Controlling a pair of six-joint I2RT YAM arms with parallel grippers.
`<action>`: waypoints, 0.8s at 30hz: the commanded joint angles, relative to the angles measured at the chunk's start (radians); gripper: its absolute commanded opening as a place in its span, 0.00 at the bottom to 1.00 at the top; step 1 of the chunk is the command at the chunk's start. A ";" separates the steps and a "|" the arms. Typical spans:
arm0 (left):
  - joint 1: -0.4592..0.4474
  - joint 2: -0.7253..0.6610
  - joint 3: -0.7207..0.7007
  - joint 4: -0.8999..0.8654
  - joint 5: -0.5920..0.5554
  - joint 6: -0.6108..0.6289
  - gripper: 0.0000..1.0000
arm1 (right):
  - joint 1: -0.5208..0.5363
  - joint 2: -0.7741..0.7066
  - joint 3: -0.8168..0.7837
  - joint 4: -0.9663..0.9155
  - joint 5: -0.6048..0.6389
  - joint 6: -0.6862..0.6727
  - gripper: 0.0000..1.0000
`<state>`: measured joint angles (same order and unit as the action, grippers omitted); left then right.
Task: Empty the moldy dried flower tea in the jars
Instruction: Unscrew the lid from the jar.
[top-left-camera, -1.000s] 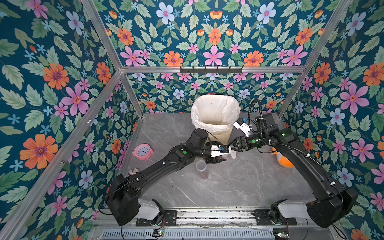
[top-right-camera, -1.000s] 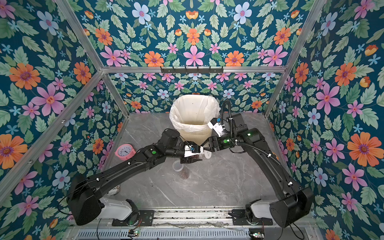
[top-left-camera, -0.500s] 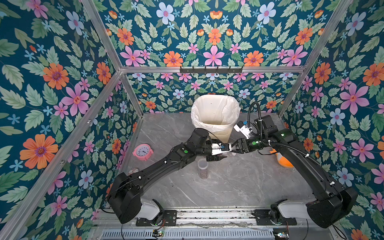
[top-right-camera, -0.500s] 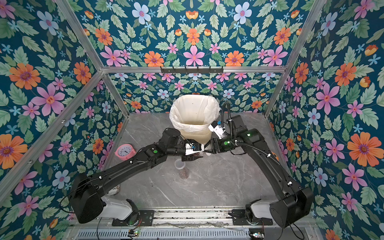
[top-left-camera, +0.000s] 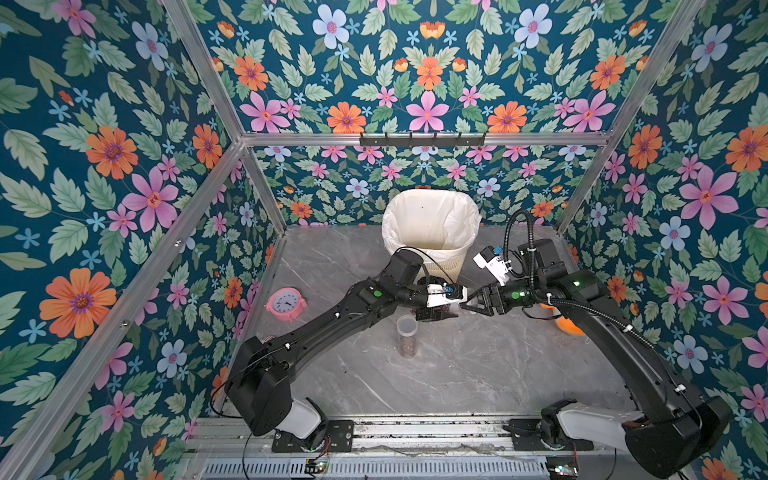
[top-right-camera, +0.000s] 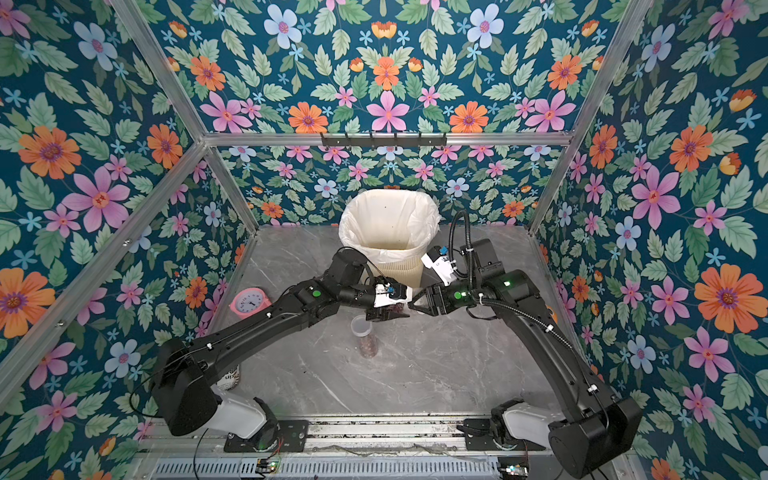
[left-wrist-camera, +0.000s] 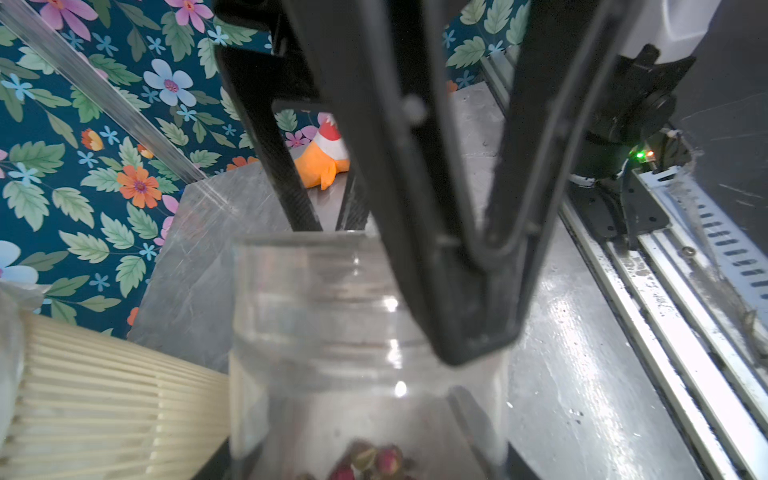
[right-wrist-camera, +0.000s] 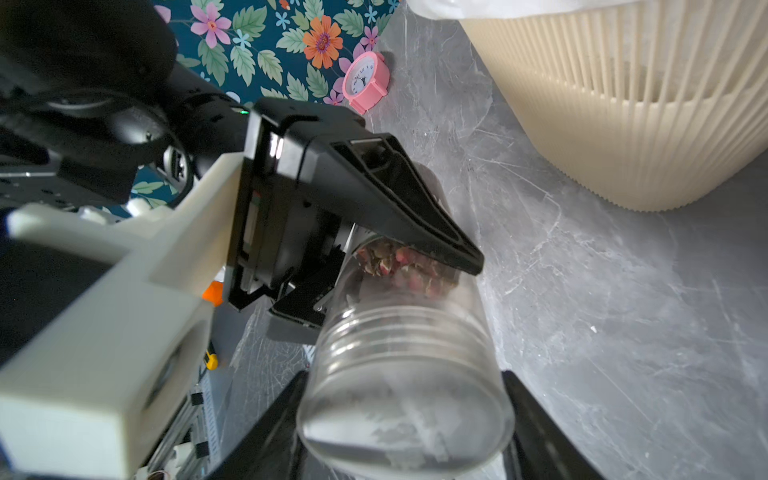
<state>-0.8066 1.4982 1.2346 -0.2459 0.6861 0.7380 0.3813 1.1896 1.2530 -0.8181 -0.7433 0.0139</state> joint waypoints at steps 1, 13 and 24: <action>0.008 0.006 0.020 0.024 0.066 -0.036 0.51 | 0.013 -0.030 -0.028 0.008 -0.073 -0.178 0.23; 0.015 0.044 0.087 -0.075 0.128 0.004 0.51 | 0.077 -0.061 -0.072 -0.046 -0.038 -0.471 0.18; 0.015 0.050 0.075 -0.023 0.097 0.005 0.51 | 0.086 -0.192 -0.160 0.123 -0.023 -0.409 0.80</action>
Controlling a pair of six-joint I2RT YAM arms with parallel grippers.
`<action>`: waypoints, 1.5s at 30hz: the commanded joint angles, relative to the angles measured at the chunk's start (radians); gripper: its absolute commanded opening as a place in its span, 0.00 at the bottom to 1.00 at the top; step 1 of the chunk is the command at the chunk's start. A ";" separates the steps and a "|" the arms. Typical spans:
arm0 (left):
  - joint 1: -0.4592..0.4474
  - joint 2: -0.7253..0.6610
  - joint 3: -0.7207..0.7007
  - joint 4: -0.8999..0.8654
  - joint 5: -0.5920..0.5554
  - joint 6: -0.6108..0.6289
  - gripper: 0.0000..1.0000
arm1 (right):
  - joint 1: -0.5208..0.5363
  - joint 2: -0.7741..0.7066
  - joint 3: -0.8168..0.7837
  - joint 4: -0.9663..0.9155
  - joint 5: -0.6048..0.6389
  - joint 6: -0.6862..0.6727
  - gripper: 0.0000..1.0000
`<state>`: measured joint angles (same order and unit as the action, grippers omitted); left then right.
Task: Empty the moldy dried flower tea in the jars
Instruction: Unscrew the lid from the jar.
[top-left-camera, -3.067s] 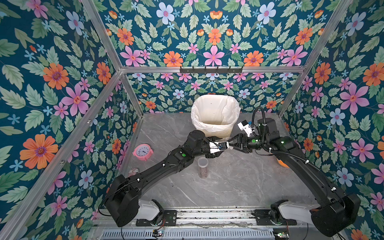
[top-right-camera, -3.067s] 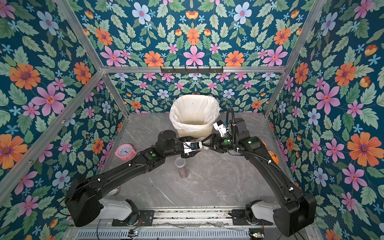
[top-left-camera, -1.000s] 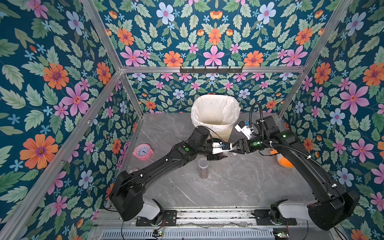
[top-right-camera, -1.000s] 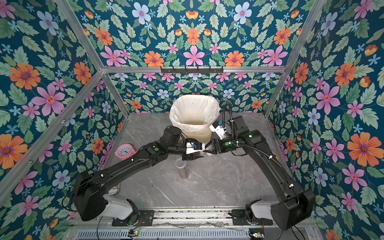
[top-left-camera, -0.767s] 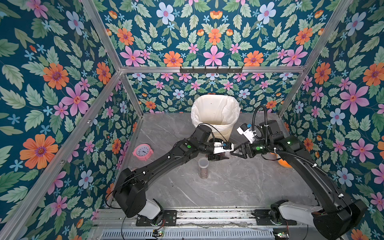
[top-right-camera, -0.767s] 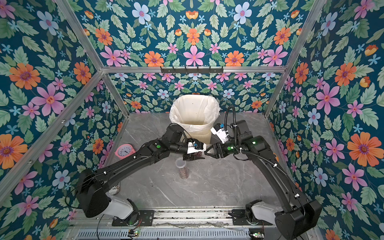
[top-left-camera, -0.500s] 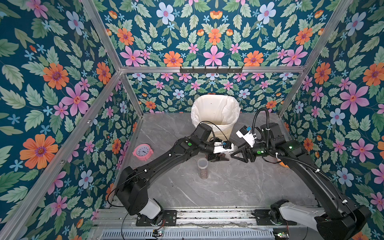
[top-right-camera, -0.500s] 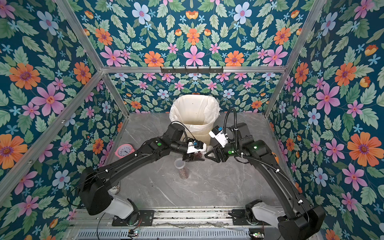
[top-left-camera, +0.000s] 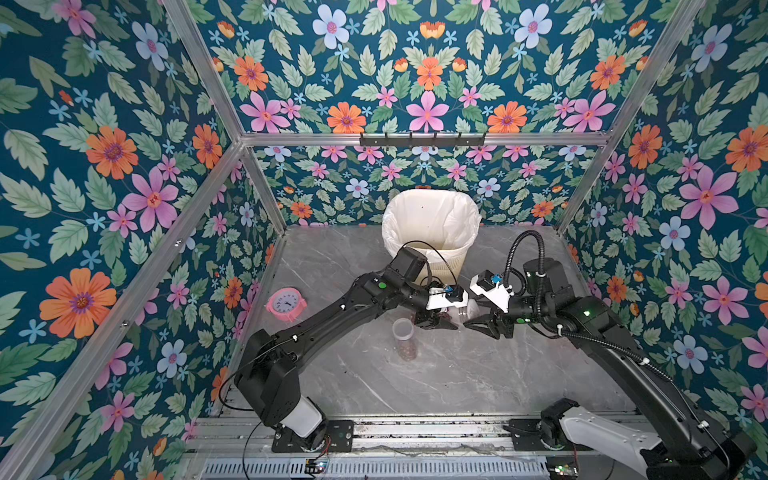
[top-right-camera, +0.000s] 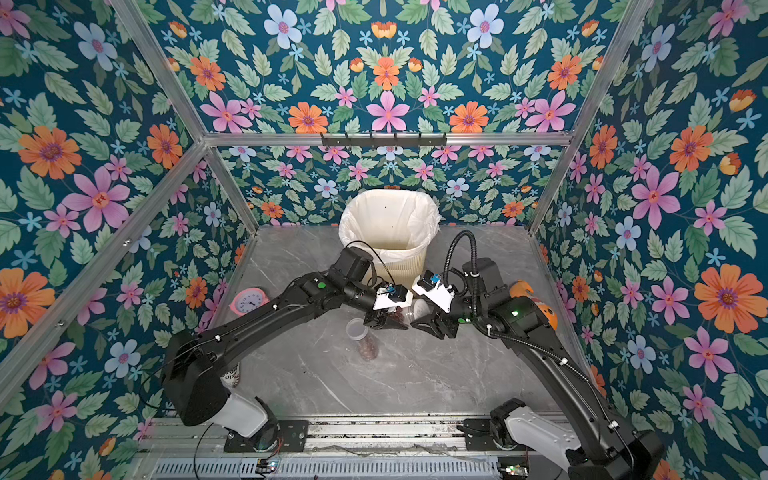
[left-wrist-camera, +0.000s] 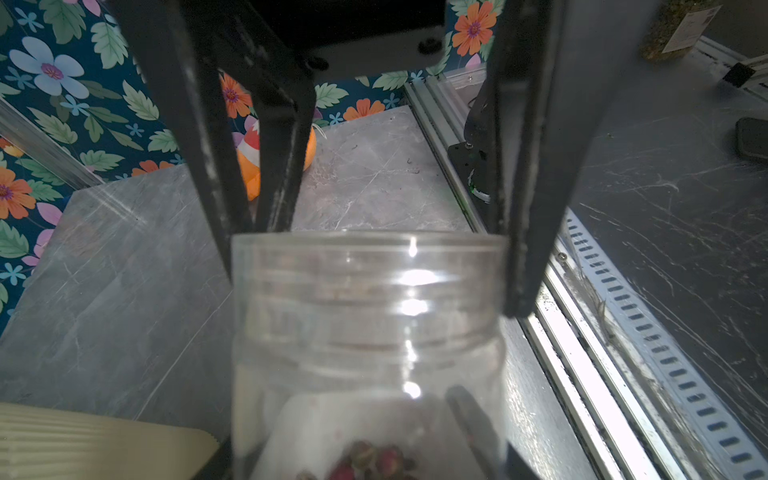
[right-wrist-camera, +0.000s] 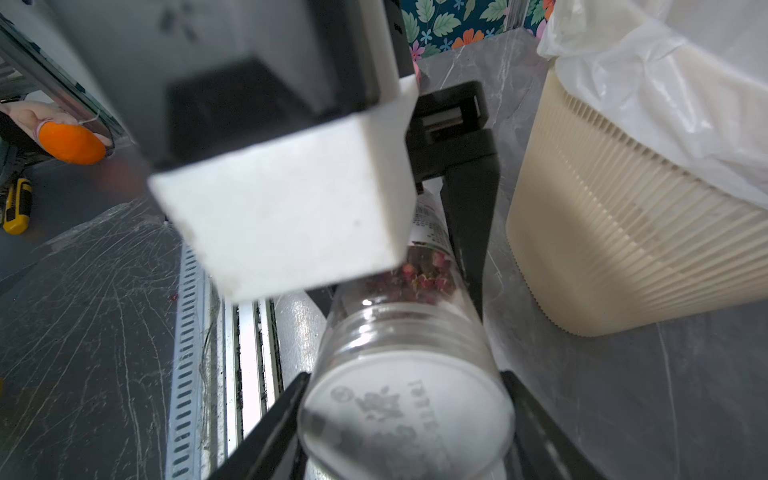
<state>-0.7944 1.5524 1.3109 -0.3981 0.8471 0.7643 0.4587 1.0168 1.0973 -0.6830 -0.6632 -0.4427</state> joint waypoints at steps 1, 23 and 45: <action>0.002 -0.008 -0.010 0.147 -0.079 -0.020 0.51 | 0.007 -0.022 0.002 -0.011 -0.106 0.082 0.85; -0.038 -0.062 -0.156 0.439 -0.347 0.006 0.50 | -0.143 0.196 0.170 -0.044 -0.079 0.718 0.88; -0.033 -0.018 -0.015 0.216 -0.125 -0.027 0.50 | -0.147 0.136 0.126 -0.097 -0.149 0.379 0.47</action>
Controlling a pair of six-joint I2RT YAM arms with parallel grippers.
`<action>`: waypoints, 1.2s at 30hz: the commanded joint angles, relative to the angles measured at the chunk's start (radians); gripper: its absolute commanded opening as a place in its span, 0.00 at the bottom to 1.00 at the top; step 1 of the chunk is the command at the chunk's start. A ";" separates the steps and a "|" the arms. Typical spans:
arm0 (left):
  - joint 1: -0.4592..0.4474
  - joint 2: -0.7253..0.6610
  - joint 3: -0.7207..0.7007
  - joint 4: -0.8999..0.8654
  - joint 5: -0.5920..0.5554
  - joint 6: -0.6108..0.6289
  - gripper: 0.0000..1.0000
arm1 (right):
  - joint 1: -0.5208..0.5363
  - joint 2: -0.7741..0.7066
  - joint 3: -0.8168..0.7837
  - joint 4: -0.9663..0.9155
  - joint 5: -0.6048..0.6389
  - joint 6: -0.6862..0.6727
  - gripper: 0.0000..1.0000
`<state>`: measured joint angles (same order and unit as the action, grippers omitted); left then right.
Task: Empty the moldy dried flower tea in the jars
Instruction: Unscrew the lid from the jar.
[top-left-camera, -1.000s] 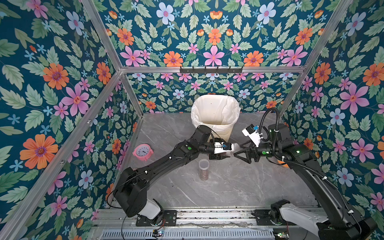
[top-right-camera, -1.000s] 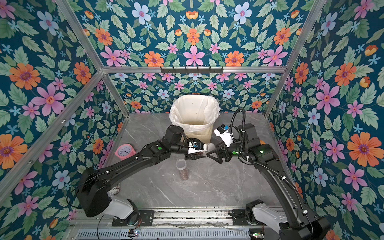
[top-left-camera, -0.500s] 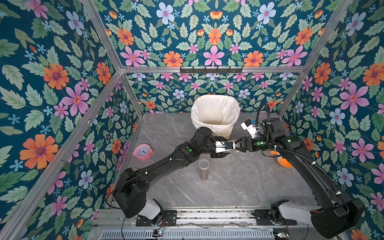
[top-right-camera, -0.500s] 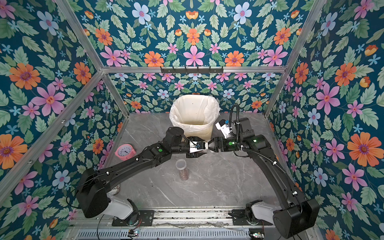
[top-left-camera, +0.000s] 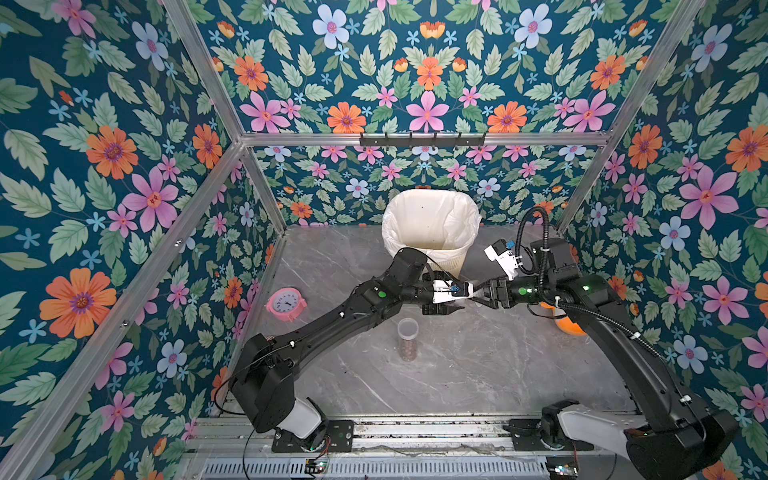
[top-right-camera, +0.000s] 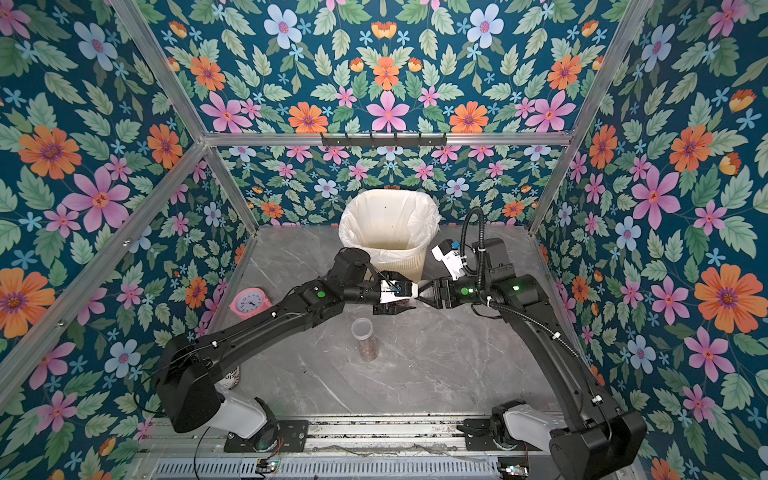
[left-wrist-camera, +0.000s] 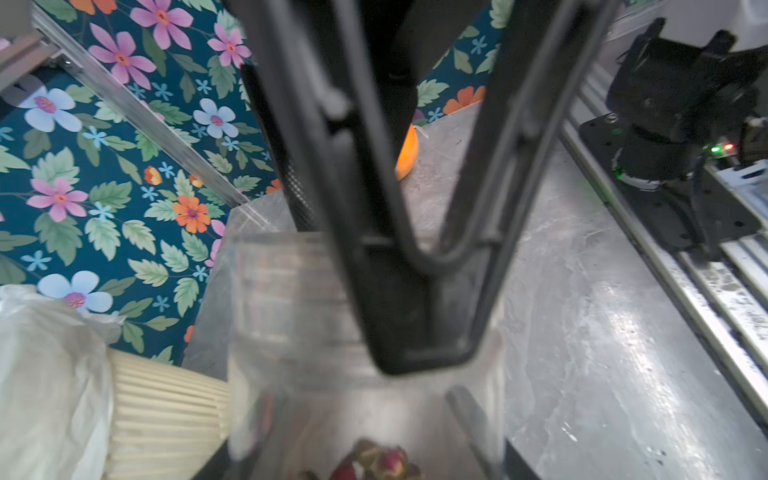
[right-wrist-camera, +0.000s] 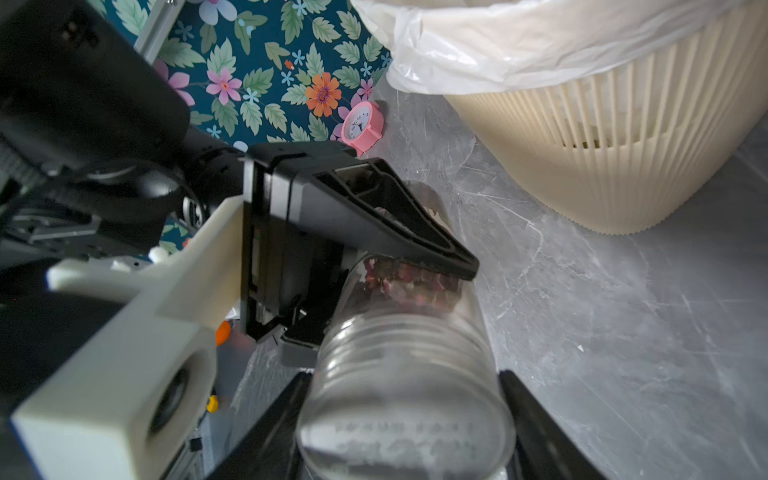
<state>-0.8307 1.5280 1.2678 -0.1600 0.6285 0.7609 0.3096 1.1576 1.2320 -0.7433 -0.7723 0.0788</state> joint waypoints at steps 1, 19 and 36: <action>0.004 0.010 0.035 -0.034 0.104 -0.024 0.50 | 0.003 -0.005 -0.012 -0.039 -0.040 -0.162 0.46; 0.013 0.034 0.084 -0.124 0.165 -0.018 0.49 | 0.004 -0.288 -0.248 0.069 -0.134 -0.596 0.42; -0.011 -0.009 -0.045 0.150 -0.050 -0.046 0.48 | -0.010 -0.032 0.003 0.052 0.020 0.064 0.93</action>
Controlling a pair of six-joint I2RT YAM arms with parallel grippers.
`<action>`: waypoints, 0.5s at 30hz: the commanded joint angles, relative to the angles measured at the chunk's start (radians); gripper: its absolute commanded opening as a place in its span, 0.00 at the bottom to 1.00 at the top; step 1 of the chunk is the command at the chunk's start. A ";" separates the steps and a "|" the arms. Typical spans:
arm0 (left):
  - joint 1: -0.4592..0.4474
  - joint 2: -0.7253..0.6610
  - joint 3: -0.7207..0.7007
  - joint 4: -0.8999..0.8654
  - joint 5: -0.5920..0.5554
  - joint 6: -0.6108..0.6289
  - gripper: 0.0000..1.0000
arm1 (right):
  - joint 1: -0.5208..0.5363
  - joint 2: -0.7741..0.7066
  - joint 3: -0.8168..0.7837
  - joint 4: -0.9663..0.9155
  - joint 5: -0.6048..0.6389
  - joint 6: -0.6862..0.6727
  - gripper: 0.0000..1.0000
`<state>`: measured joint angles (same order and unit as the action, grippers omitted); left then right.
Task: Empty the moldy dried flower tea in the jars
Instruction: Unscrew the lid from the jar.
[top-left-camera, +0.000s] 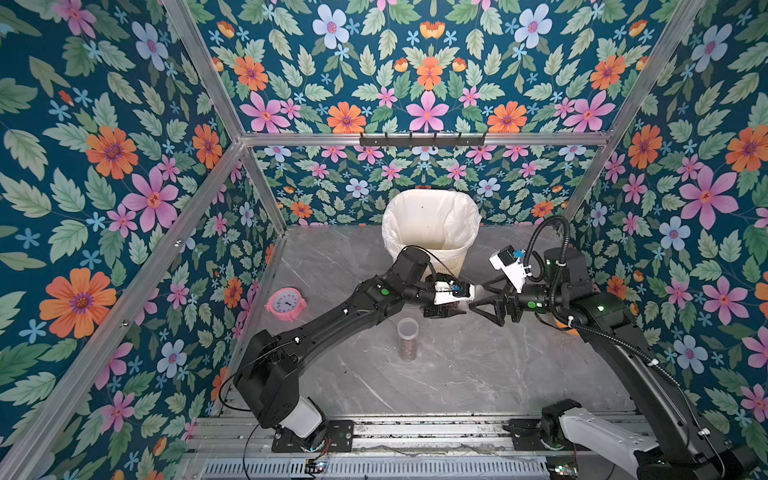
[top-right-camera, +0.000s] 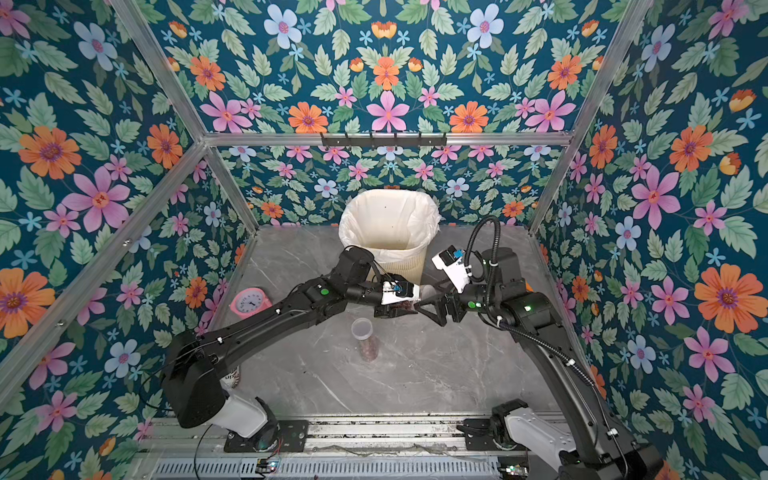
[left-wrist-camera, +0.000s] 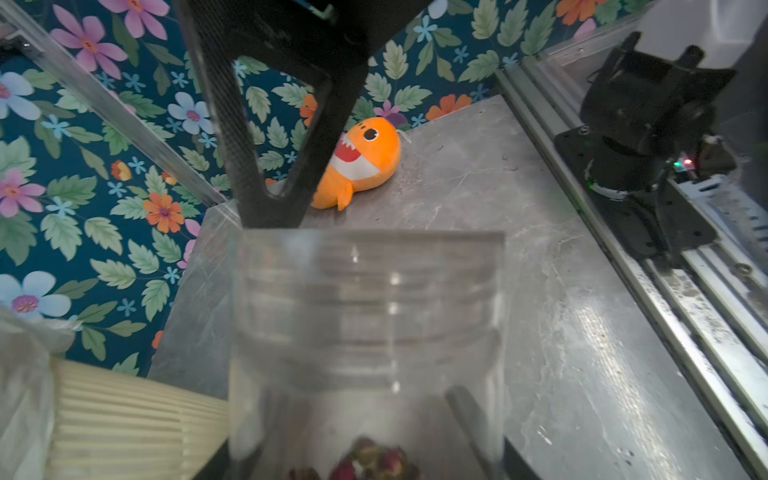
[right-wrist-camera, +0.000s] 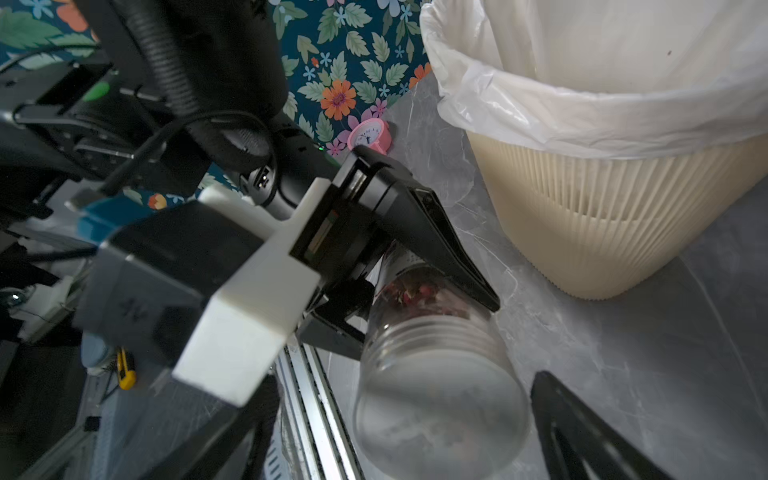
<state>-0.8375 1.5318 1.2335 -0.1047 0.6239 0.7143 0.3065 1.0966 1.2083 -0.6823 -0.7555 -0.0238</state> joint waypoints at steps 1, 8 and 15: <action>-0.005 -0.017 -0.023 0.112 -0.053 -0.005 0.48 | -0.017 0.048 0.039 -0.015 -0.001 0.199 0.91; -0.009 -0.033 -0.060 0.178 -0.101 -0.017 0.48 | -0.042 0.129 0.073 -0.039 -0.077 0.308 0.78; -0.011 -0.023 -0.047 0.171 -0.148 -0.021 0.48 | -0.043 0.146 0.080 -0.105 -0.091 0.276 0.69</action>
<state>-0.8474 1.5070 1.1755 0.0254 0.5026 0.7063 0.2642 1.2442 1.2884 -0.7437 -0.8265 0.2573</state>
